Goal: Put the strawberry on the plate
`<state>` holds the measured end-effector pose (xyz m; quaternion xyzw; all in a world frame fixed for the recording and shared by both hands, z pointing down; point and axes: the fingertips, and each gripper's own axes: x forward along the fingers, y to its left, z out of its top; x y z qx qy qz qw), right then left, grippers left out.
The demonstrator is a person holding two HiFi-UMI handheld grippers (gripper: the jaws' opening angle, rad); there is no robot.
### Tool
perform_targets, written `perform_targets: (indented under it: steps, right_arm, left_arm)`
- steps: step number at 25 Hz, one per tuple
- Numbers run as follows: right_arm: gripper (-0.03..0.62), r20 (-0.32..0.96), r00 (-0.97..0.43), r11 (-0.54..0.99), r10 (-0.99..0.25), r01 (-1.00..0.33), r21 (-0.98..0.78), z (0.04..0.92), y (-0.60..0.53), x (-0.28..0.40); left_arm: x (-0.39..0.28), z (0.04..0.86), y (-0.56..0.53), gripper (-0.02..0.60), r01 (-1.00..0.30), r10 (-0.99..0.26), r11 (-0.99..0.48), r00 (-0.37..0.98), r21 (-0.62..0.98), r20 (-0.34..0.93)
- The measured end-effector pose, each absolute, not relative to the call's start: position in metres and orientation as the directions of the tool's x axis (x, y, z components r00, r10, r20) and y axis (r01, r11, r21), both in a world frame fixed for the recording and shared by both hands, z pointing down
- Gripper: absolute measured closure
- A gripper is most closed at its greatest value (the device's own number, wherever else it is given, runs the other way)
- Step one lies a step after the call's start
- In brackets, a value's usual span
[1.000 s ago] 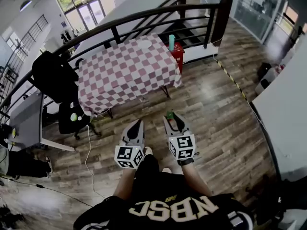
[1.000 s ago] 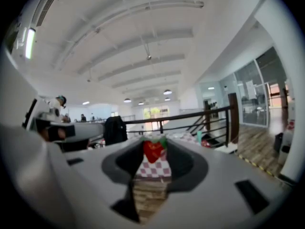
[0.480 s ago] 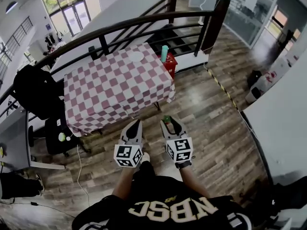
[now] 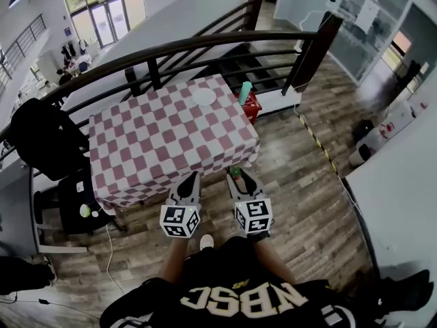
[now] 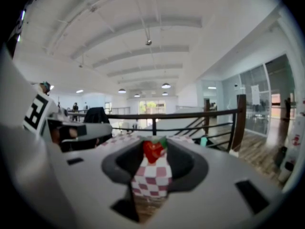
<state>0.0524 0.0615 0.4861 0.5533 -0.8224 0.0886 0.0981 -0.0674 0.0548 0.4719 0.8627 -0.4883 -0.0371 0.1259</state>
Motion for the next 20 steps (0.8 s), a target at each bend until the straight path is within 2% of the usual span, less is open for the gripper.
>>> perform_targets:
  steps: [7,14,20]
  right_arm:
    - [0.439,0.301,-0.363,0.366,-0.882,-0.929,-0.048,0.501,0.006,0.056]
    - [0.439,0.276,-0.434,0.432,-0.857,-0.899,-0.073,0.505,-0.100,0.050]
    - [0.439,0.207,-0.512,0.508,-0.834,-0.858,-0.077,0.474,-0.207,0.050]
  left_arm:
    - [-0.064,0.491,0.011,0.572,-0.824,-0.842,-0.487,0.531,0.289,0.094]
    - [-0.062,0.495,-0.077,0.572,-0.863,-0.877,-0.437,0.472,0.253,0.096]
    - [-0.056,0.461,-0.170,0.572,-0.905,-0.913,-0.389,0.403,0.173,0.057]
